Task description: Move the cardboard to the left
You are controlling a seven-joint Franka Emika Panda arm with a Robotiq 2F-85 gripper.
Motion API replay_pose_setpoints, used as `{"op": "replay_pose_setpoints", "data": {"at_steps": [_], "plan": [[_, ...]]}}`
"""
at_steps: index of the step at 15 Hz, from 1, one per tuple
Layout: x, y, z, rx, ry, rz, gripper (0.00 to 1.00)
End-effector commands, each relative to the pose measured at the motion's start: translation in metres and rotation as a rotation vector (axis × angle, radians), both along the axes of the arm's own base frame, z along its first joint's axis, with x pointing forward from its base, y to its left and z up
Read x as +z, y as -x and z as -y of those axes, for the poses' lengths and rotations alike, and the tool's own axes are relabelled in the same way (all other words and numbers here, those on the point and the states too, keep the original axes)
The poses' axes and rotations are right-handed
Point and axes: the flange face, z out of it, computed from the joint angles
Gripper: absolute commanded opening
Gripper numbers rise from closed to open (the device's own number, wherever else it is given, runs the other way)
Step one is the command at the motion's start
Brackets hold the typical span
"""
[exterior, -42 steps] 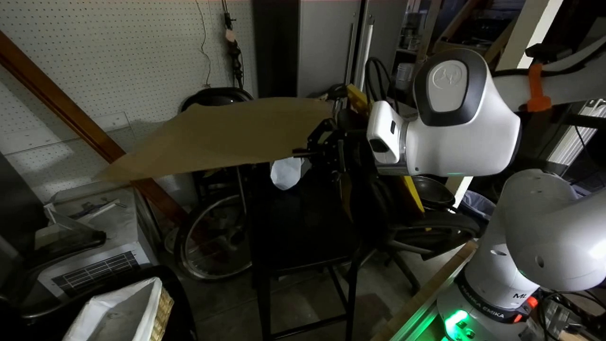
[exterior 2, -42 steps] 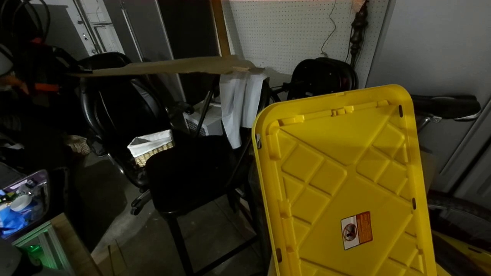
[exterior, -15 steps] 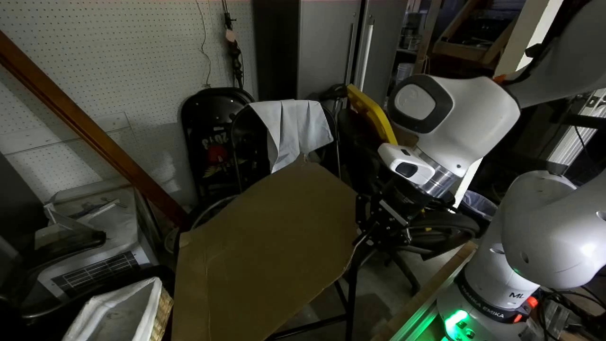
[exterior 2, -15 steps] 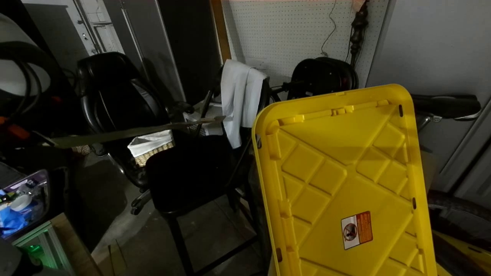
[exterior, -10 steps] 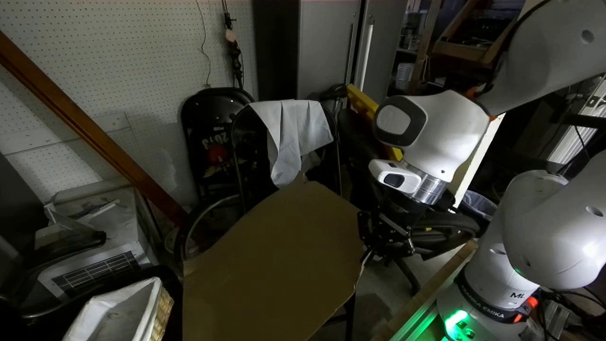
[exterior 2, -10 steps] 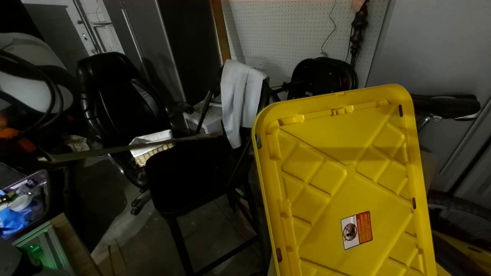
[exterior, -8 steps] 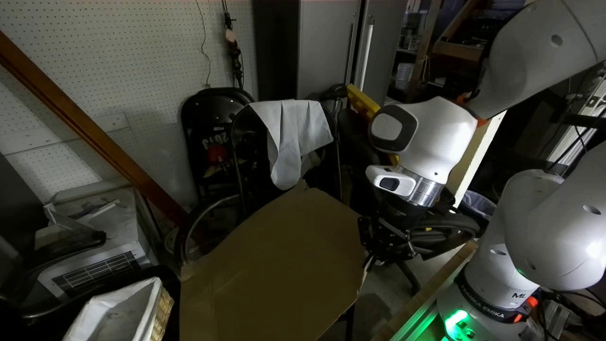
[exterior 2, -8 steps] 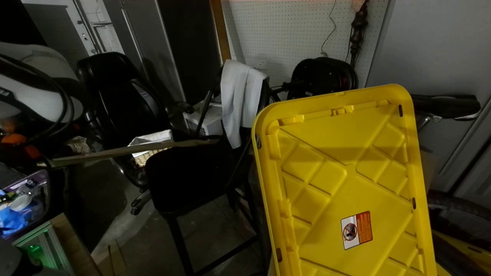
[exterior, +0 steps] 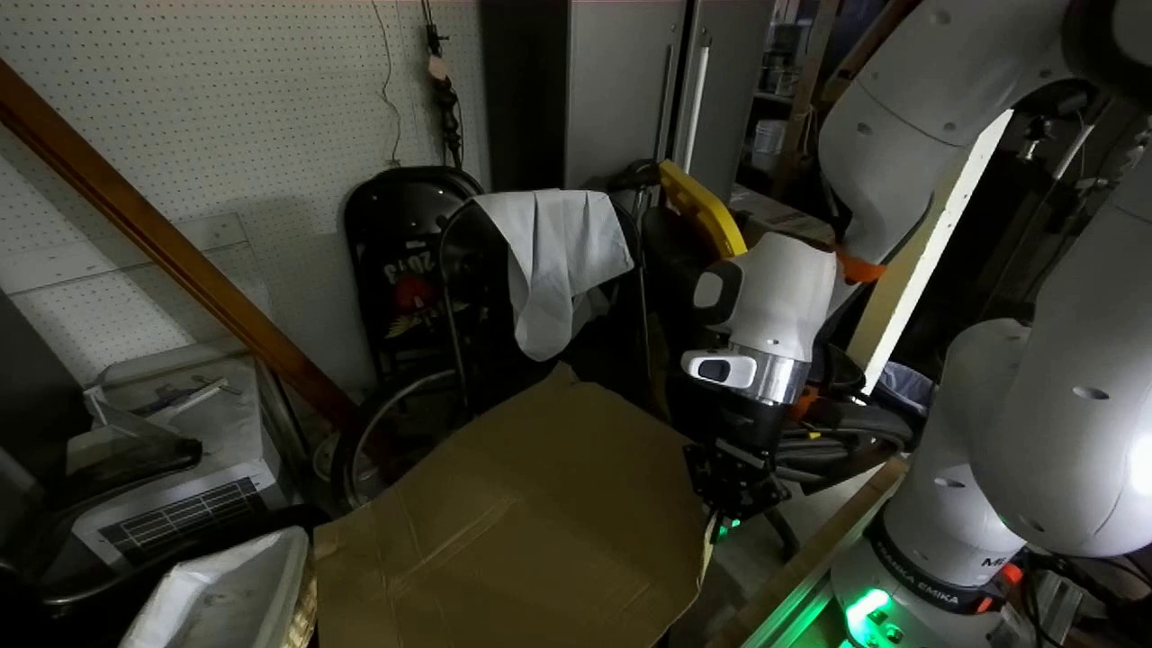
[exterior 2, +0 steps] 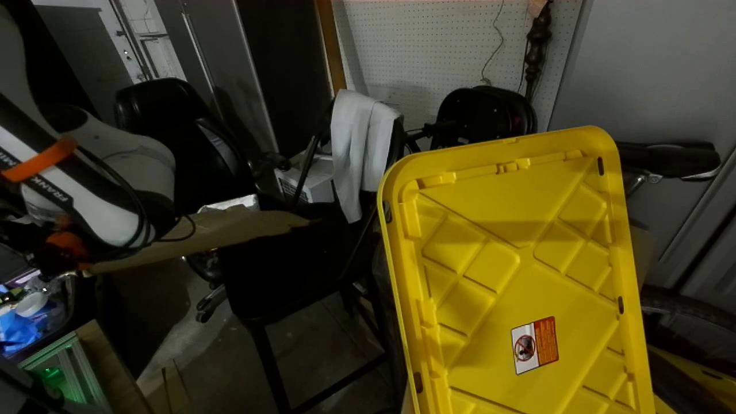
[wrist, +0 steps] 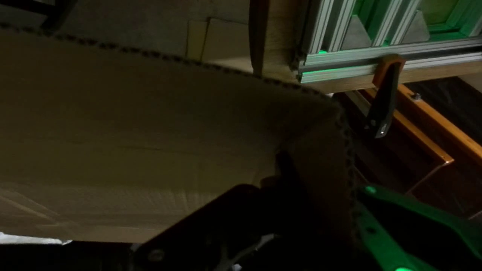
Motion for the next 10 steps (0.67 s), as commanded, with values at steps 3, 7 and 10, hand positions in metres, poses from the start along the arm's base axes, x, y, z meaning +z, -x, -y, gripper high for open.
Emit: {"op": "replay_pose_setpoints", "data": {"at_steps": [3,7,10], "plan": [[-0.069,-0.001,0.034,-0.148,0.06,-0.215,0.01],[-0.066,-0.004,0.037,-0.128,0.067,-0.179,0.05],[-0.063,-0.006,0.031,-0.109,0.061,-0.162,0.05]]}}
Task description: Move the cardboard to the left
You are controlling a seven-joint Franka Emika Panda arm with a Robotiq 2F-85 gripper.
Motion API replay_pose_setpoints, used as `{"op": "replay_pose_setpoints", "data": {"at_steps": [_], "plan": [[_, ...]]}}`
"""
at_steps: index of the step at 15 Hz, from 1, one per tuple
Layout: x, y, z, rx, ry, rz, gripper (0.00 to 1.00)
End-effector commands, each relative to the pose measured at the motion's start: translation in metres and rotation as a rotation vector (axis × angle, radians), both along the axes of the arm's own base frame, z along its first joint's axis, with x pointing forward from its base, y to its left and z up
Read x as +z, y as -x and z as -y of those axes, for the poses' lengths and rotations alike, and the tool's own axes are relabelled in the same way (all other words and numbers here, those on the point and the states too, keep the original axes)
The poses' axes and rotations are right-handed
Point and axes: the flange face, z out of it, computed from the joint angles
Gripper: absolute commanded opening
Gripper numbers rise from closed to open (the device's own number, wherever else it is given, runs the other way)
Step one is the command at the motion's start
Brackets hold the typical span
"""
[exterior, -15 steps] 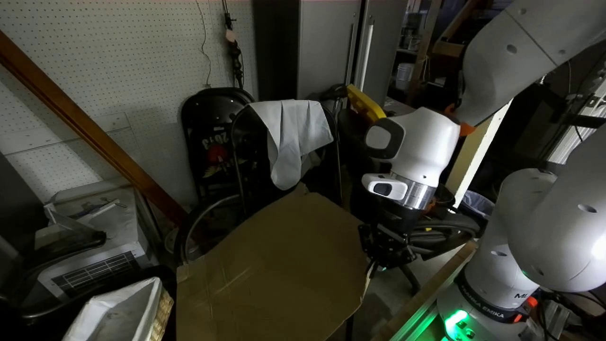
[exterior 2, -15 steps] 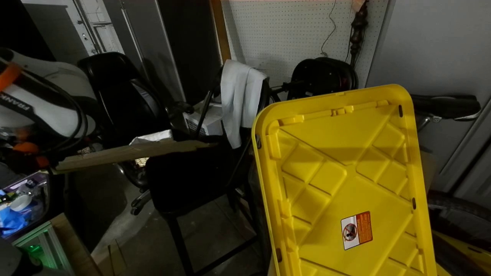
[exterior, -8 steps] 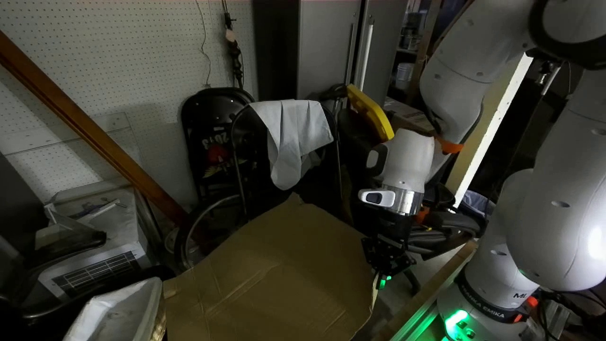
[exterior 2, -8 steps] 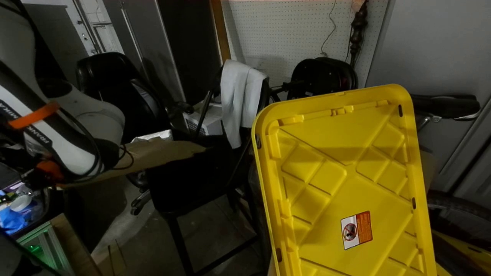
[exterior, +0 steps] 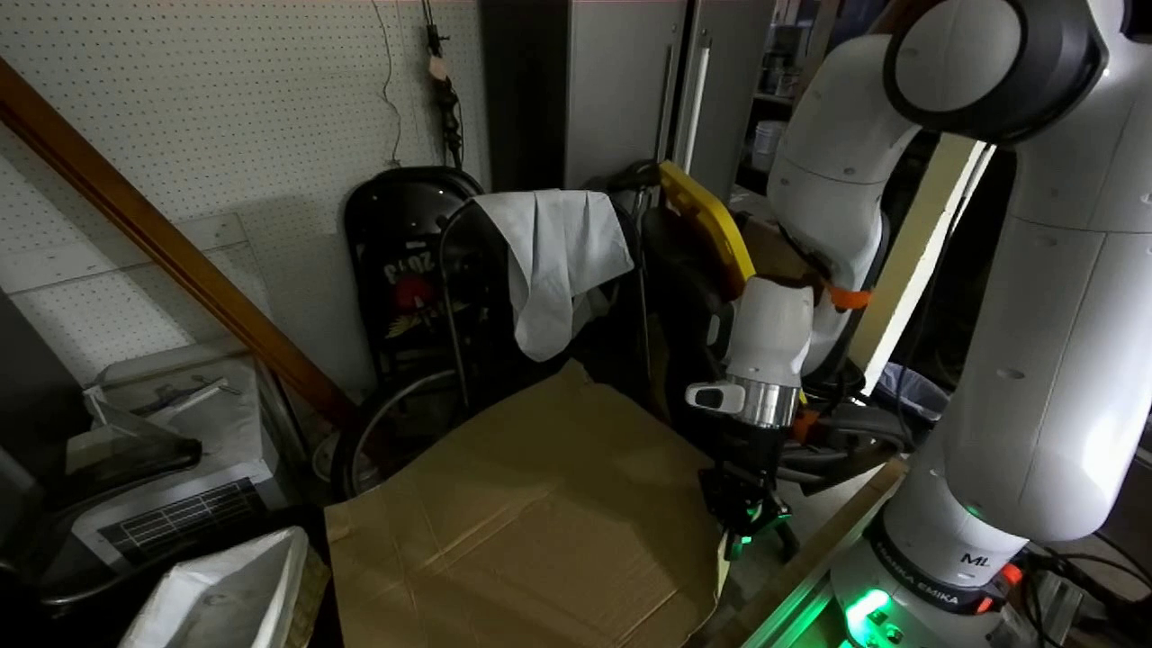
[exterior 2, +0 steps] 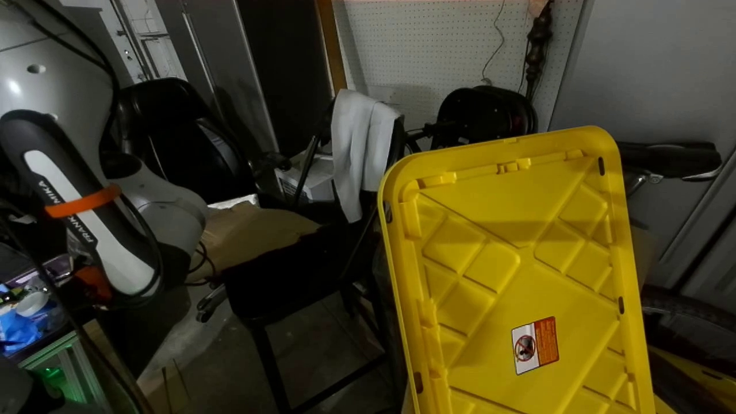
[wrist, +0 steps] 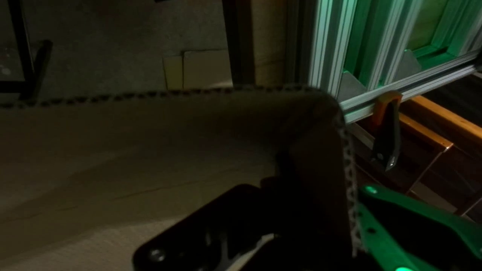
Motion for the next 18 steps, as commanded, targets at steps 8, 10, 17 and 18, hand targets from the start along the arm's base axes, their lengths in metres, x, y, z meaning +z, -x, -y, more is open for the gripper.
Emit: {"op": "replay_pose_setpoints", "data": {"at_steps": [8,10,17,18], "plan": [[-0.002,-0.001,0.003,-0.024,0.002,-0.025,0.01],[-0.01,0.001,0.015,-0.077,0.008,-0.065,0.01],[-0.052,0.016,0.073,-0.31,0.022,-0.249,0.01],[-0.058,0.021,0.083,-0.347,0.03,-0.273,0.01]]}}
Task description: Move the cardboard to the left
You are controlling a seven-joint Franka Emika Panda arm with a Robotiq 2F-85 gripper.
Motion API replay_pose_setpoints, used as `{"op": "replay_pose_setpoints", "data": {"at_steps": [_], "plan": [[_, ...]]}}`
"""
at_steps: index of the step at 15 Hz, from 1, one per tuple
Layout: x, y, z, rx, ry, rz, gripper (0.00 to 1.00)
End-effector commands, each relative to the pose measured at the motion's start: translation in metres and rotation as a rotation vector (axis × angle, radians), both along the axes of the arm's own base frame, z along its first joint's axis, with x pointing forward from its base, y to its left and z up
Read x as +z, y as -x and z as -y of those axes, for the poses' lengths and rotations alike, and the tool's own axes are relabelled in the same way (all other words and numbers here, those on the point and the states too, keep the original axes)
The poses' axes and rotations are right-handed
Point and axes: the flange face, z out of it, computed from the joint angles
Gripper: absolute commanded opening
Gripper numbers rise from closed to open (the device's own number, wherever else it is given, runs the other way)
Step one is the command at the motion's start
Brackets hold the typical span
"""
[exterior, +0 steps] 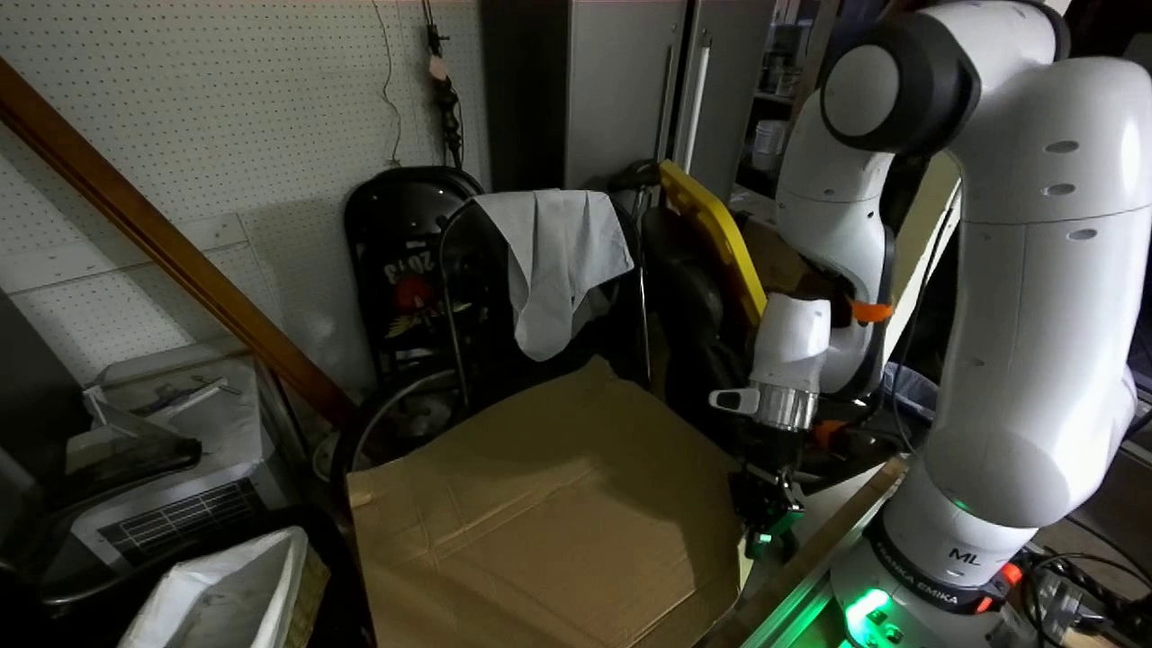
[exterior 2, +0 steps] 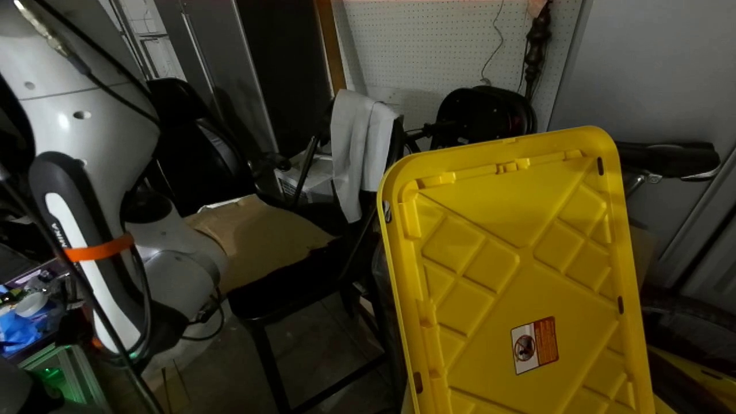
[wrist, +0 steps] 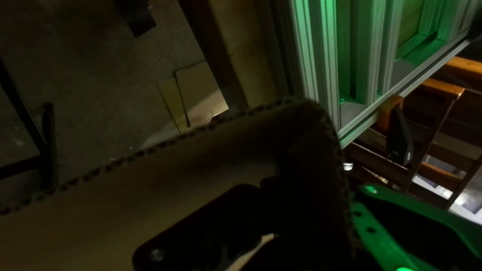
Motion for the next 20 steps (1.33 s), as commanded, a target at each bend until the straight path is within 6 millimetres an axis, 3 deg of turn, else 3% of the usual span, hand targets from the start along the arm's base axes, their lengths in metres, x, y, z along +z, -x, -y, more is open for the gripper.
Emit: {"op": "replay_pose_setpoints", "data": {"at_steps": [1,7,11,12,14,20], "plan": [[-0.027,0.018,0.037,-0.14,-0.008,-0.129,0.01],[-0.057,0.044,0.092,-0.347,-0.017,-0.266,0.01],[-0.068,0.042,0.108,-0.441,-0.038,-0.325,0.01],[-0.071,0.041,0.109,-0.448,-0.038,-0.337,0.3],[-0.073,0.039,0.112,-0.461,-0.03,-0.34,0.37],[-0.056,0.043,0.127,-0.517,-0.02,-0.317,0.77]]}}
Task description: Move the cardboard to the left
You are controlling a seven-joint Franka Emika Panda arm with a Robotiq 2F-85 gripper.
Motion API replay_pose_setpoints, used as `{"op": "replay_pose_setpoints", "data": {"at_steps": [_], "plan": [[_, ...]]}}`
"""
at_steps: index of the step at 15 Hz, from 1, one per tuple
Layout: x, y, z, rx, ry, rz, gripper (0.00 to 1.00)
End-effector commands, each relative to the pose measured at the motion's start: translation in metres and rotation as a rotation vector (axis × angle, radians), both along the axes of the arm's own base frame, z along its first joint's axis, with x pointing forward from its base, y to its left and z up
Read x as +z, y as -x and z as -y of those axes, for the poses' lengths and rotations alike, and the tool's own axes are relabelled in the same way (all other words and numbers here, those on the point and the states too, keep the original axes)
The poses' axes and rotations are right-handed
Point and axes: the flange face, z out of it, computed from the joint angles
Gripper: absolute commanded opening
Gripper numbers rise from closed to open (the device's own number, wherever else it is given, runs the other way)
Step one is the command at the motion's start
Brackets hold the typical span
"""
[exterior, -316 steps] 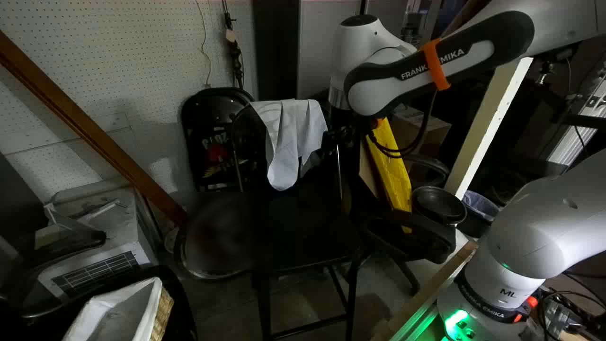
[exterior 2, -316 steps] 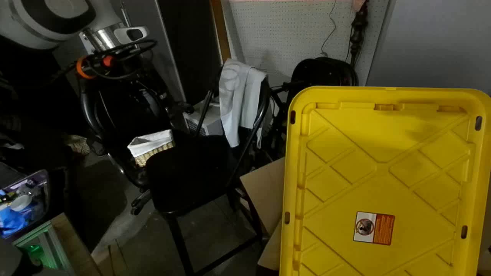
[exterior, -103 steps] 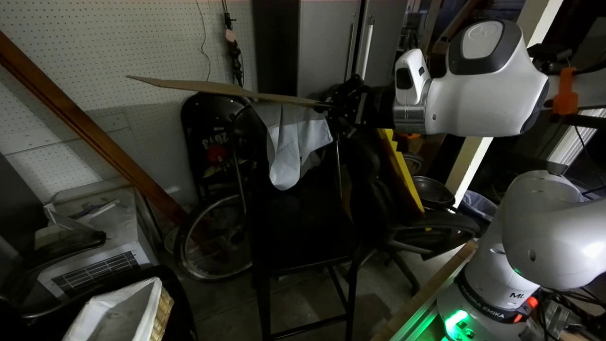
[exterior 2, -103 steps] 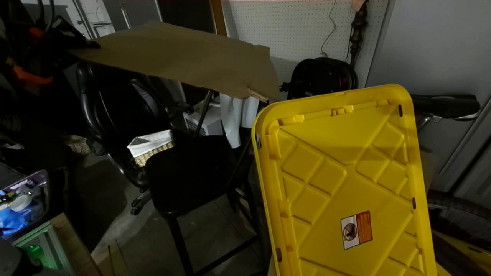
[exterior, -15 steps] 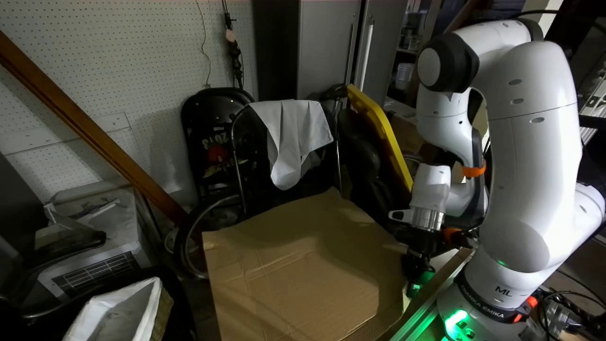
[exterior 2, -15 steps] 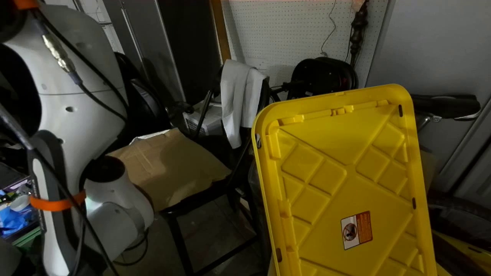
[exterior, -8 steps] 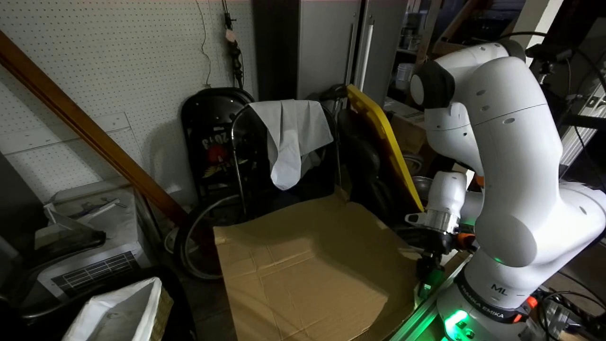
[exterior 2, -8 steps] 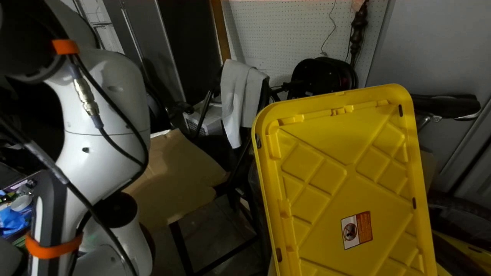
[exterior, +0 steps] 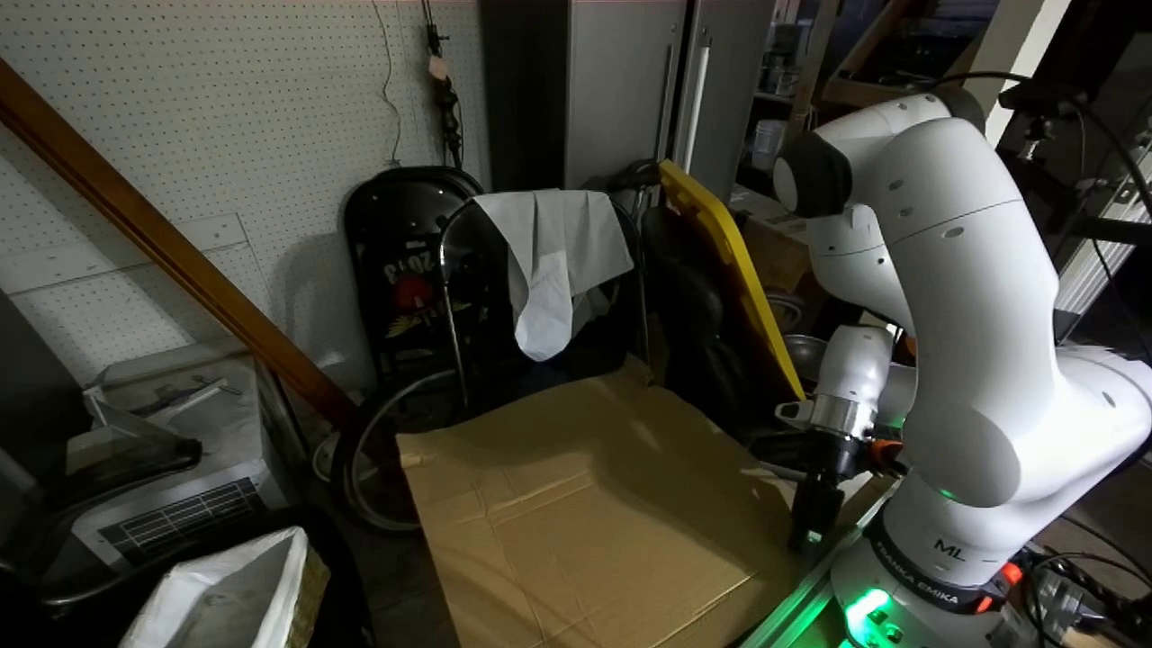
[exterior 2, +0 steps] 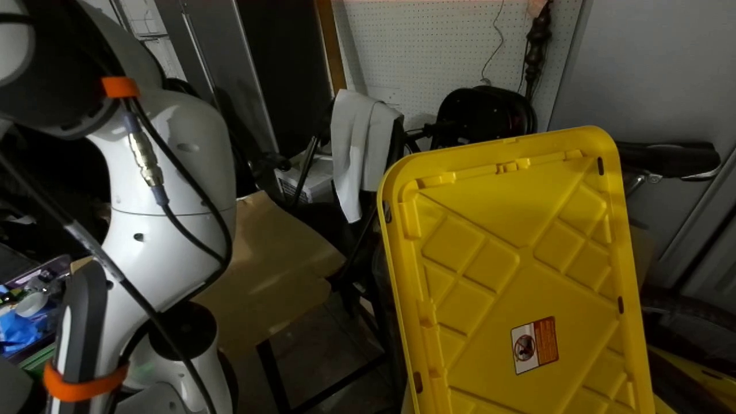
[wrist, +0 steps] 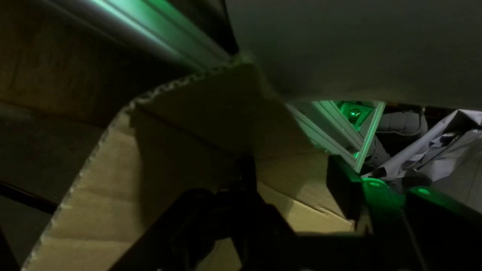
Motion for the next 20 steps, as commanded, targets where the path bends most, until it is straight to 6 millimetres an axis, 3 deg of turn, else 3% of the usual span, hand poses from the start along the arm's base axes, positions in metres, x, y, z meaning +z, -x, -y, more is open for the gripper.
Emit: {"op": "replay_pose_setpoints", "data": {"at_steps": [1,3,11,12,14,16,17,20], "plan": [[0.011,0.006,0.016,-0.062,0.044,0.007,0.85],[0.018,0.013,0.024,-0.083,0.089,0.018,0.99],[0.067,0.048,0.054,-0.22,0.24,0.123,1.0],[0.075,0.047,0.075,-0.231,0.267,0.164,1.0],[0.095,0.053,0.091,-0.236,0.306,0.23,1.0],[0.11,0.065,0.084,-0.226,0.33,0.3,1.0],[0.113,0.053,0.104,-0.21,0.356,0.327,1.0],[0.132,0.054,0.115,-0.201,0.416,0.453,1.0]]}}
